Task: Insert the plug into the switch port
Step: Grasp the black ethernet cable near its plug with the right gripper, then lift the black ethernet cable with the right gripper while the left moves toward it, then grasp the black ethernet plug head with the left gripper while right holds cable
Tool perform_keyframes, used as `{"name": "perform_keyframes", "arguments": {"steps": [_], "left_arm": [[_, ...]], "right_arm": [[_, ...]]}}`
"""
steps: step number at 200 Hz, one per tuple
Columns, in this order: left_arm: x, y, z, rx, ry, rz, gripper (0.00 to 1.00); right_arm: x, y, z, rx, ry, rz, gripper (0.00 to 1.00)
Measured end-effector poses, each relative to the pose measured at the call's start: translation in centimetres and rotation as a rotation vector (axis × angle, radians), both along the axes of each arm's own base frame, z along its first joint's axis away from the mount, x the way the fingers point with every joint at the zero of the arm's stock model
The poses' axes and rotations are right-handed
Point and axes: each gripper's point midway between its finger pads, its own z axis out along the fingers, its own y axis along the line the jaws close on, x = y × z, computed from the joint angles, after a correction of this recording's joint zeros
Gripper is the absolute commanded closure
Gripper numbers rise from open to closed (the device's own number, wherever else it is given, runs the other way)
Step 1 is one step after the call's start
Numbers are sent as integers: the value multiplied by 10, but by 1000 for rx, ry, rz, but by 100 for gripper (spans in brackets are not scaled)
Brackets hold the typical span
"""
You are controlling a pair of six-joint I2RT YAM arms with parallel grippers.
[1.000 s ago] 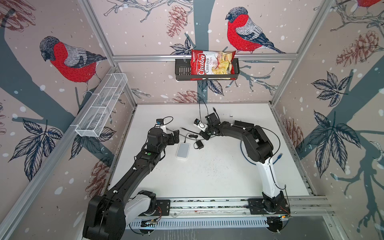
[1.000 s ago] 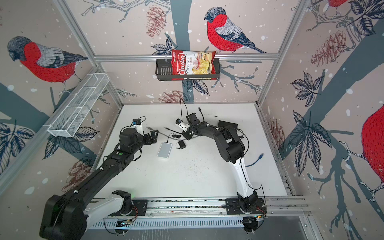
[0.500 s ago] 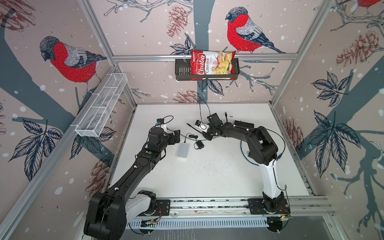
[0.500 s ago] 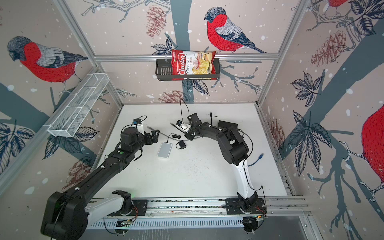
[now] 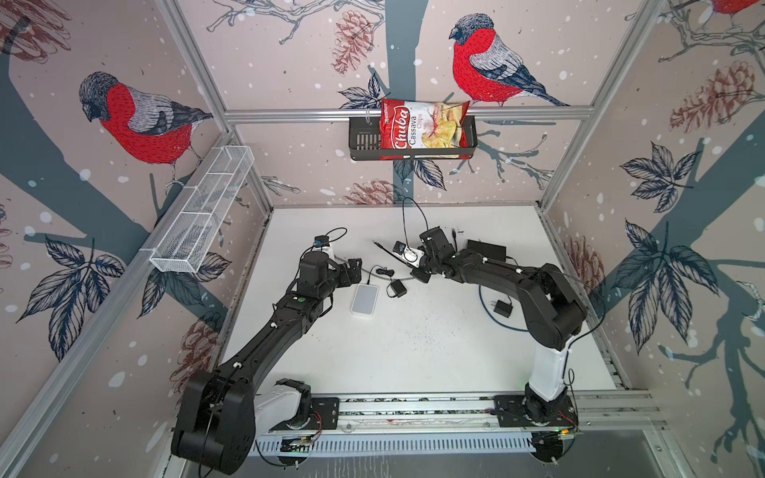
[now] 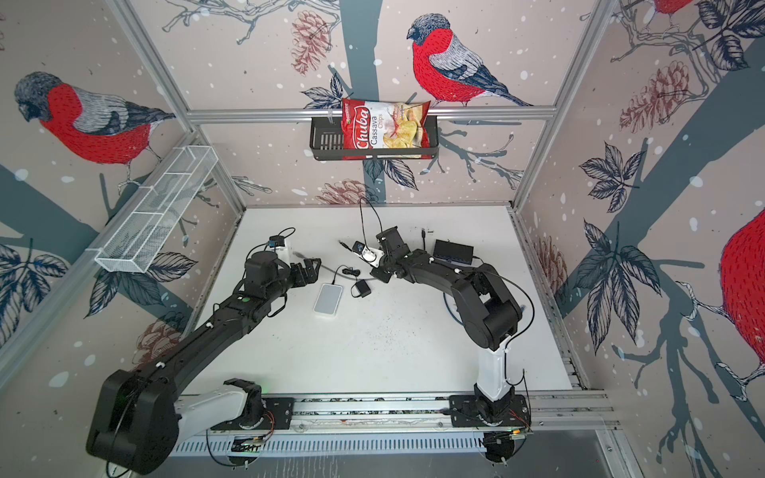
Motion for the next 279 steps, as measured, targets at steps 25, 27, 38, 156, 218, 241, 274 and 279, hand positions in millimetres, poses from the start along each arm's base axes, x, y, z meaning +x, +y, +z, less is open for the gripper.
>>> {"name": "perform_keyframes", "arguments": {"steps": [25,27,38,156,218,241,274,279], "left_arm": [[1,-1,-3,-48,32,26,5],[1,-1,-3,-50,36,27,5],[0,-2,-4,-67,50,36,6],[-10,-28,-41,-25,191,11,11],[-10,-21,-37,-3,184,45,11],[-13,-16,-38,0,184,61,10],[-21,-4,-43,10,186,94,7],[-23,-3,-44,9,186,98,7]], "right_arm": [[-32,-1,-4,15,26,12,94],[-35,-1,-5,16,28,13,94],[-46,0,-4,23,26,26,94],[-83,1,-8,83,51,-10,83],[-59,36,-11,91,34,-8,78],[-50,49,-15,93,32,-3,77],[-44,60,-25,87,43,6,77],[-44,61,-27,86,47,9,77]]}}
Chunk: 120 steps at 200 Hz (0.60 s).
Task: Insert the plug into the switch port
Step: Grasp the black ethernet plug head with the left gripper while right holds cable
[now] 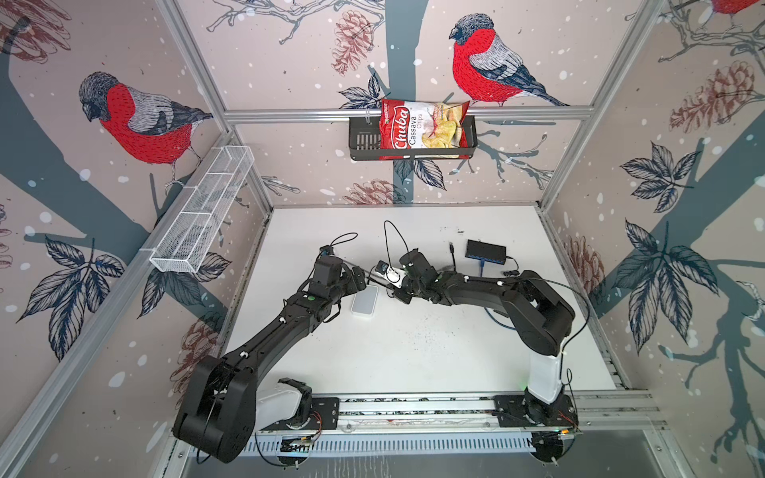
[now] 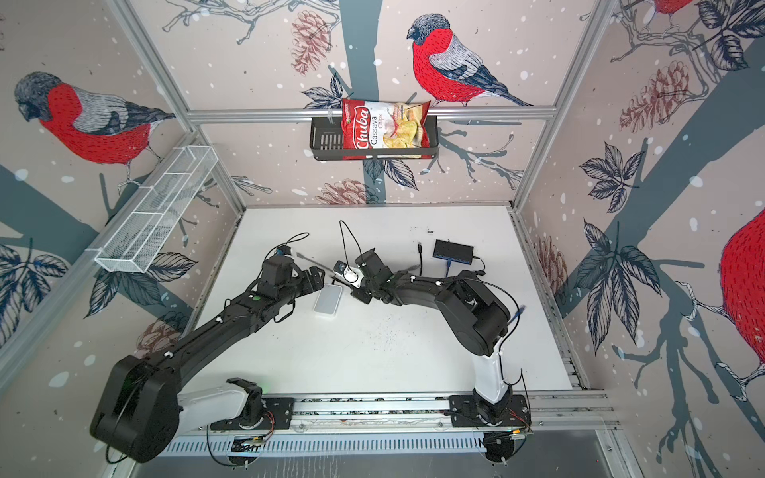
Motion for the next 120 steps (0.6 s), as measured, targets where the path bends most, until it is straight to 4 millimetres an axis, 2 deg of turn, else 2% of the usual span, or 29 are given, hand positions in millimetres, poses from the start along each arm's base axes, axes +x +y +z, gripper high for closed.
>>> {"name": "perform_keyframes", "arguments": {"steps": [71,120], "left_arm": [[-10,16,5,-13,-49,45,4],[-11,16,7,-9,-62,38,3]], "right_arm": [[-1,16,-16,3,37,34,76],[2,19,-26,2,51,18,80]]}}
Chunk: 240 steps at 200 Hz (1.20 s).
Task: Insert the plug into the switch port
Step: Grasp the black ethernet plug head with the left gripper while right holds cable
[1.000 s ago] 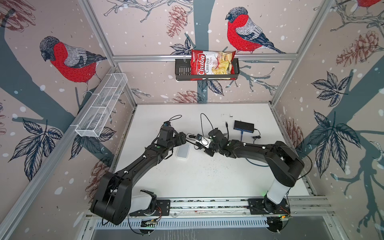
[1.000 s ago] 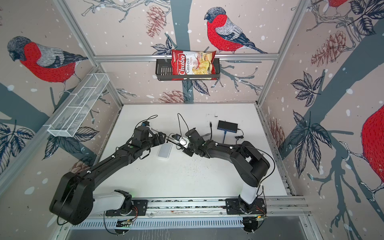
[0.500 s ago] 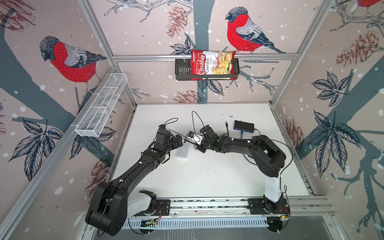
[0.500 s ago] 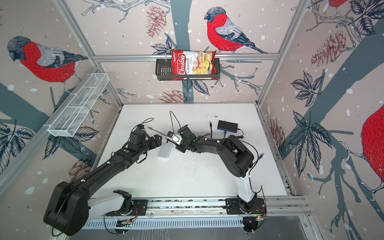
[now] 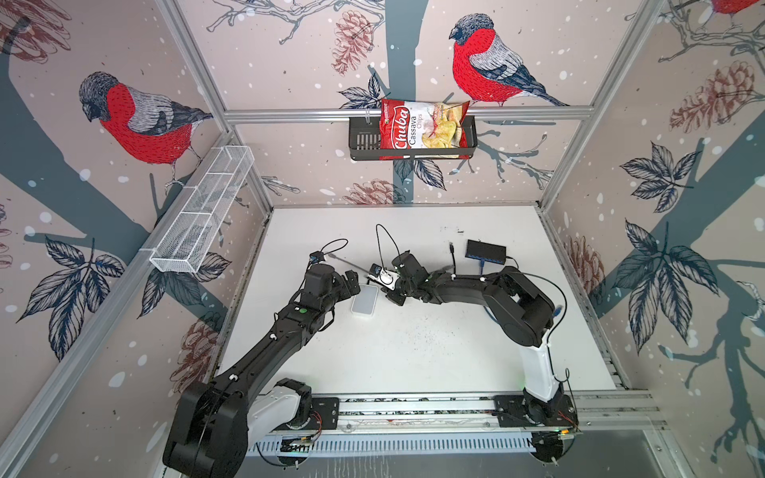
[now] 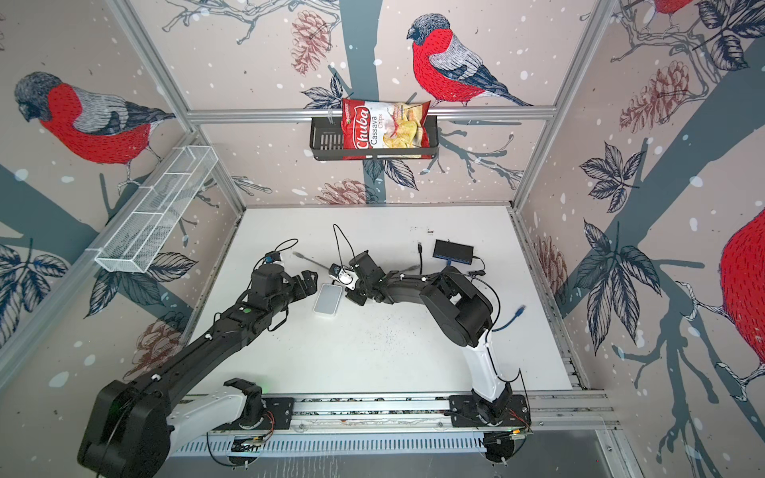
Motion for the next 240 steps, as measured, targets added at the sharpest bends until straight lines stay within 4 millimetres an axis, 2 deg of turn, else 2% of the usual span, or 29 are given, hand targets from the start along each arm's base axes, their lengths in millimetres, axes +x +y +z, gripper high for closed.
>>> {"name": "perform_keyframes", "arguments": {"steps": [51,85,107,133,160,177,202,240], "left_arm": [[1,-4,6,-6,-25,-28,3],[1,-9,10,-10,-46,-64,3],[0,-12,10,-6,-51,-91,4],[1,-13,15,8,-87,-112,4],[-1,-21,25,37,-143,-166,3],[-3,-30,35,59,-196,-225,3],[-3,-40,47,112,-272,-298,3],[-8,-59,54,237,-368,-447,3]], "right_arm": [[4,1,3,11,-8,-6,92],[7,0,8,18,-13,-10,94],[8,-3,21,34,-24,-13,94],[9,-9,45,56,-31,-12,95],[7,-30,74,80,-10,-1,95],[3,-48,85,93,23,1,95],[-12,-69,91,107,91,16,94],[-32,-92,93,126,177,11,94]]}}
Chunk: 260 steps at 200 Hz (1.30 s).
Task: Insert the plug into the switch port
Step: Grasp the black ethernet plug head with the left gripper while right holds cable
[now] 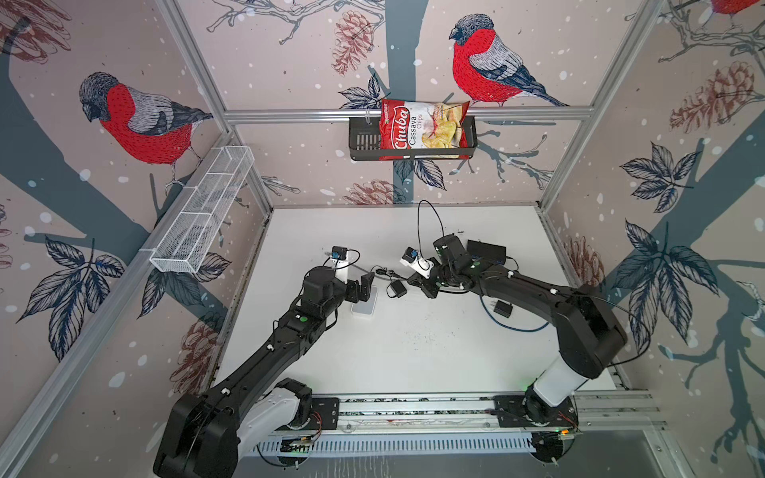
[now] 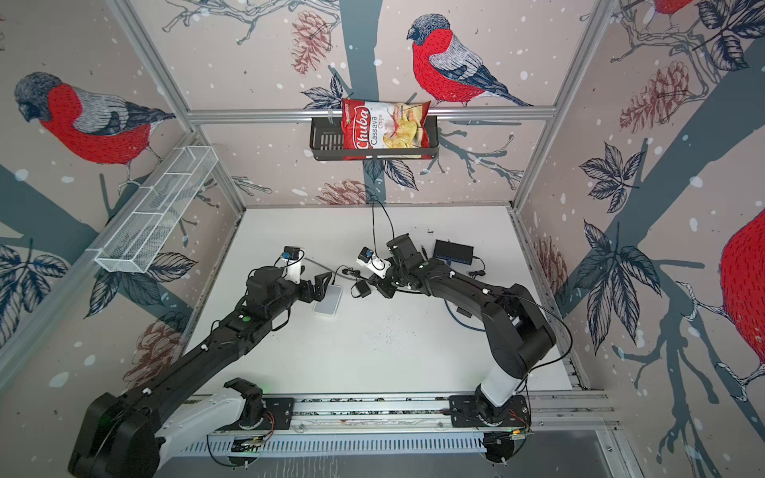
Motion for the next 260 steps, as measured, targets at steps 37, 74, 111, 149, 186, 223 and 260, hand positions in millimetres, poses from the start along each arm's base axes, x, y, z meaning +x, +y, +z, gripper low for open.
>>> {"name": "perform_keyframes", "arguments": {"steps": [37,74,111,149,186,223,260], "left_arm": [[-28,-42,-10,236,-179,-242,3],[-26,-49,-28,481,-281,-321,3],[-32,-51,-51,692,-362,-417,4],[-34,-50,-52,813,-487,-468,8],[-34,-61,-40,853,-616,-510,12],[-34,-70,-47,883,-645,-571,16],[-30,-78,-59,914,-667,-607,22]], "right_arm": [[-3,-11,-4,-4,23,-34,94],[0,-15,-6,-16,18,-57,93],[0,-19,2,-4,7,-63,93],[-5,-20,5,13,20,-52,93],[-9,-20,5,25,45,-51,92],[-9,-21,5,25,51,-50,92],[-13,-19,7,34,67,-34,92]]}}
